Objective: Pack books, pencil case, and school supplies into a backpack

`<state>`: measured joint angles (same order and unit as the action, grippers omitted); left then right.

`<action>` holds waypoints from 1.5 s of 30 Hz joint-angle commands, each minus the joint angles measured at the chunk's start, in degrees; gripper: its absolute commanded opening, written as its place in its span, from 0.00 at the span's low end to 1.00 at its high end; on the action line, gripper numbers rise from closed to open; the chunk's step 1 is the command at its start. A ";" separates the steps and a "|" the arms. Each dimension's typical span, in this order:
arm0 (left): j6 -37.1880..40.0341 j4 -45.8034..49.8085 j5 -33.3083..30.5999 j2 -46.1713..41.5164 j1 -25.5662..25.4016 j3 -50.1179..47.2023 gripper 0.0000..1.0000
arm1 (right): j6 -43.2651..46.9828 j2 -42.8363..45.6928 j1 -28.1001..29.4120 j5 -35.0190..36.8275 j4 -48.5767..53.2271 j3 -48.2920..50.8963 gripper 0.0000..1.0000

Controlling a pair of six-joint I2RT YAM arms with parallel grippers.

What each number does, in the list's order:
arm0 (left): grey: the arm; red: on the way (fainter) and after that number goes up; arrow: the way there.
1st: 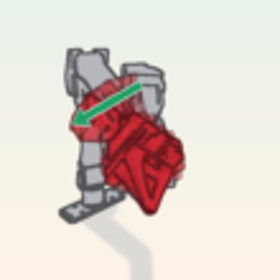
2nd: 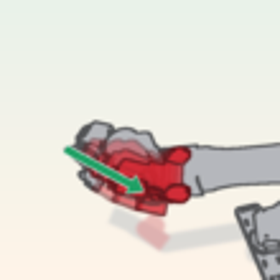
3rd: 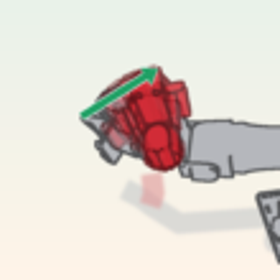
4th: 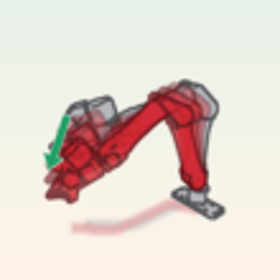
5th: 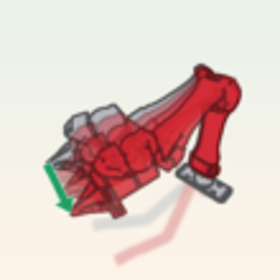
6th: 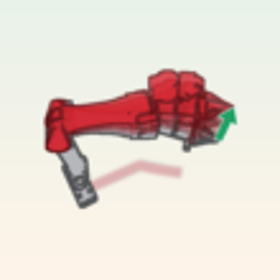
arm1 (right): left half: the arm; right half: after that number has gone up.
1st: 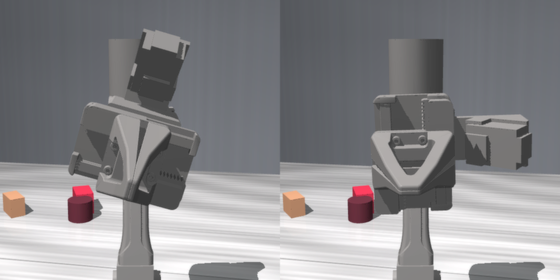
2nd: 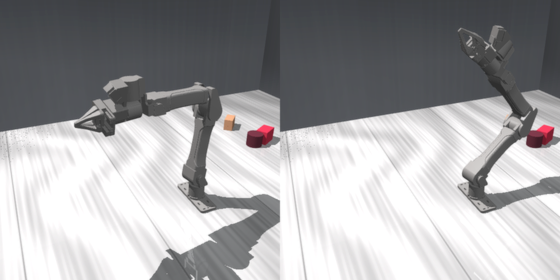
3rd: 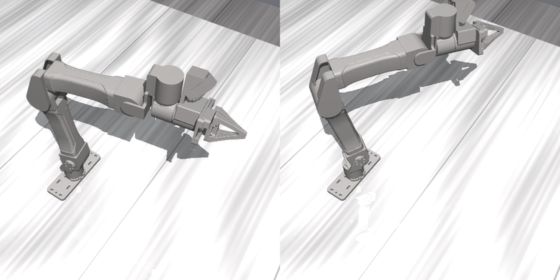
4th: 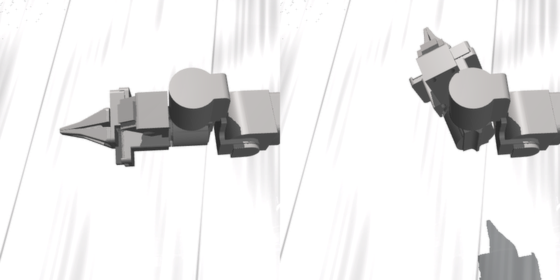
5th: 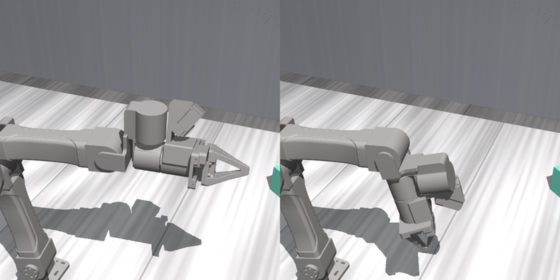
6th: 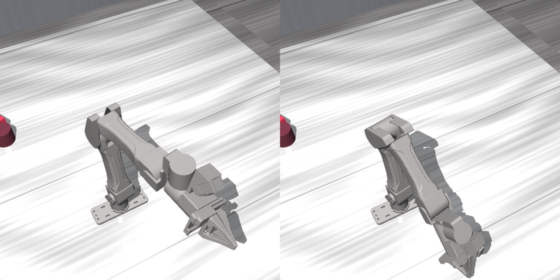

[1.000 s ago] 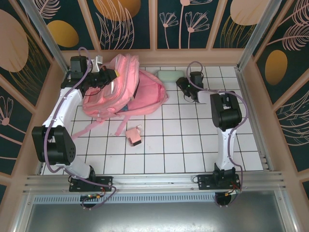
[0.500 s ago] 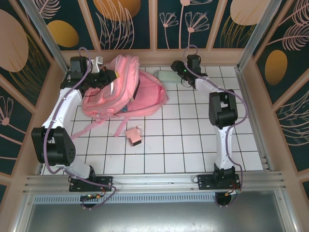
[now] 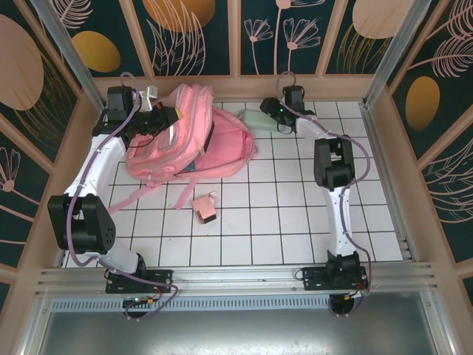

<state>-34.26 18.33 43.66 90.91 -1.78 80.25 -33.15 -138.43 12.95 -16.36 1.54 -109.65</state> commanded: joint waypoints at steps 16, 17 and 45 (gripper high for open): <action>4.60 -1.94 3.35 2.77 0.02 6.08 0.00 | -8.46 33.58 8.03 0.07 2.91 47.84 0.80; 4.68 -2.06 3.43 2.88 0.02 6.07 0.00 | -6.59 34.55 8.97 3.38 6.27 46.41 0.85; 3.78 -5.12 3.74 1.80 0.02 1.34 0.00 | 11.71 25.11 11.97 16.96 25.29 34.05 0.99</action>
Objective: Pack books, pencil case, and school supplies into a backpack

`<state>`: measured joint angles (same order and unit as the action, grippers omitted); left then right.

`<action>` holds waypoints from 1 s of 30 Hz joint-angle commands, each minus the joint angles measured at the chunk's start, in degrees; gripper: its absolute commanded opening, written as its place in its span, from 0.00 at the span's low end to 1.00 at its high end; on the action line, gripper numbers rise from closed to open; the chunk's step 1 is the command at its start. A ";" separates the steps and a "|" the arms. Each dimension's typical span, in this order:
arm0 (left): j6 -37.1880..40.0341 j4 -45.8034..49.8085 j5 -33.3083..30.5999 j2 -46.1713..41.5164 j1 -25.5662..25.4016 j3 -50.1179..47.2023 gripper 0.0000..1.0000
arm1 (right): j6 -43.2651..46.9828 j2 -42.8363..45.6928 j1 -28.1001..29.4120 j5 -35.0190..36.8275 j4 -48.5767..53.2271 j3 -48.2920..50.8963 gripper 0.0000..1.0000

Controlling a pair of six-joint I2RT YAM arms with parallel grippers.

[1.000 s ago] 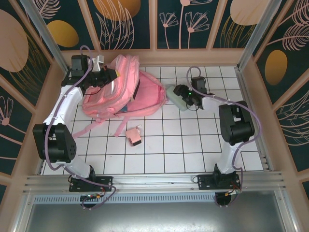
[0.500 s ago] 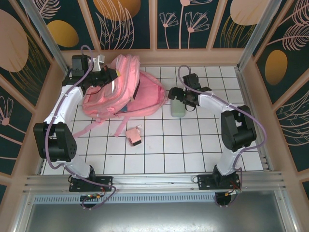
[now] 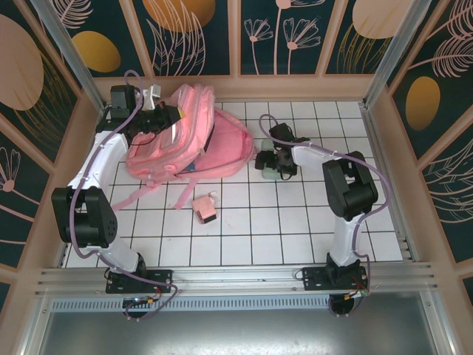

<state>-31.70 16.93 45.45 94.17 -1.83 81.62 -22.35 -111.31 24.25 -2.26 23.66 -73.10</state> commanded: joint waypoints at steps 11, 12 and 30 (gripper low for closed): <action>0.48 -4.50 1.60 -1.24 0.07 -0.19 0.00 | -0.09 2.01 1.24 8.17 4.80 -2.51 0.68; -0.06 -5.13 1.61 -1.14 0.07 -0.45 0.00 | -0.47 2.96 1.39 8.24 5.18 -3.09 0.65; -4.58 -10.75 1.37 -1.18 0.07 -1.72 0.00 | -11.31 -11.98 11.98 -1.34 7.73 -33.54 0.64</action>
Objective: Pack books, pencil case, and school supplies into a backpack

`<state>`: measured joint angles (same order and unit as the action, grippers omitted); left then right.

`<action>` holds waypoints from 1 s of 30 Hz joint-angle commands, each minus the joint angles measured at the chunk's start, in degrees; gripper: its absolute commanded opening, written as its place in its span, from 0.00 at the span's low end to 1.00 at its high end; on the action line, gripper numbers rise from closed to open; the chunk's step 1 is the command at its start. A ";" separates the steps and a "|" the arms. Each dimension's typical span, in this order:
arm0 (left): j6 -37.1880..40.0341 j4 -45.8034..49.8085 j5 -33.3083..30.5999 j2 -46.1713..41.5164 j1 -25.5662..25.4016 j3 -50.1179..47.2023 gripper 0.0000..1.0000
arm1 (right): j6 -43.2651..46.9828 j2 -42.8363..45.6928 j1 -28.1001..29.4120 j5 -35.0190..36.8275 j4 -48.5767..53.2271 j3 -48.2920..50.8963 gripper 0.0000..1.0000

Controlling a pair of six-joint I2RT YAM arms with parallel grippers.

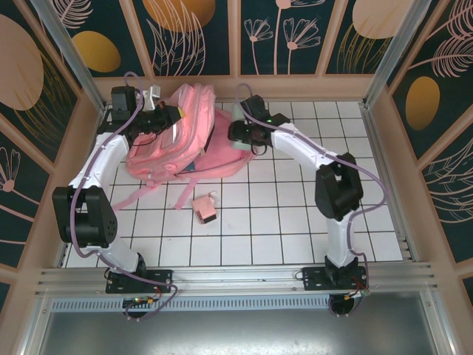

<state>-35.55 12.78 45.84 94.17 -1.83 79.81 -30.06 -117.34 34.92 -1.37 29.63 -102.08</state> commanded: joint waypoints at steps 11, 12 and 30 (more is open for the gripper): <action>-3.65 -10.04 1.12 -2.58 0.07 -1.90 0.00 | -10.93 -22.61 3.05 -3.94 3.53 -21.93 0.64; -3.65 -10.04 1.16 -2.63 0.07 -1.92 0.00 | -10.81 -23.62 3.28 -4.59 3.54 -23.08 0.65; -1.22 -7.41 0.56 -0.66 0.07 1.58 0.00 | -1.21 -6.09 4.26 -0.89 3.10 -8.03 0.97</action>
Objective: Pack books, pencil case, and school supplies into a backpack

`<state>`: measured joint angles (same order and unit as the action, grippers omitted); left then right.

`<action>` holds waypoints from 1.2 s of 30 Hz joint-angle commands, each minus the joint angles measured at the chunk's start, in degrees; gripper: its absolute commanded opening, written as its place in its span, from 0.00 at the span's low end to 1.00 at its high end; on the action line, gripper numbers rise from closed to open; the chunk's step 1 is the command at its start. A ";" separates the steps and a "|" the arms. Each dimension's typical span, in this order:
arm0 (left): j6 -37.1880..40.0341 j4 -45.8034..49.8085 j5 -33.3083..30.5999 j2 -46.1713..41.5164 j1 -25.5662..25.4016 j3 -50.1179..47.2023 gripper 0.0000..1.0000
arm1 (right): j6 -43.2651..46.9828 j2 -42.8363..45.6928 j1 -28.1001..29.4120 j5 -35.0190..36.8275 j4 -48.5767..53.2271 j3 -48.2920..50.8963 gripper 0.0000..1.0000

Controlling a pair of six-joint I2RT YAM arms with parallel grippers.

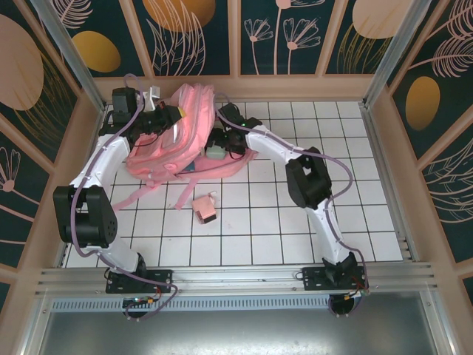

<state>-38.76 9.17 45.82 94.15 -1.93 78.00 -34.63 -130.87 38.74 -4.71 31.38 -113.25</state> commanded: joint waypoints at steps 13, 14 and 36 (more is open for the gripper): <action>1.81 -3.72 -0.24 0.02 0.31 4.26 0.00 | 8.18 23.73 3.64 -2.21 -5.64 26.81 0.71; 1.85 -3.71 -0.30 -0.10 0.27 4.13 0.00 | 8.79 24.62 4.60 -2.66 -6.36 27.96 0.70; 0.68 -2.14 -2.93 0.27 0.70 4.09 0.00 | 10.38 21.59 24.32 3.85 -4.22 33.40 0.97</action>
<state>-38.24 10.13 43.88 94.56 -1.93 79.20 -23.05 -107.57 61.95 -3.46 25.93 -78.63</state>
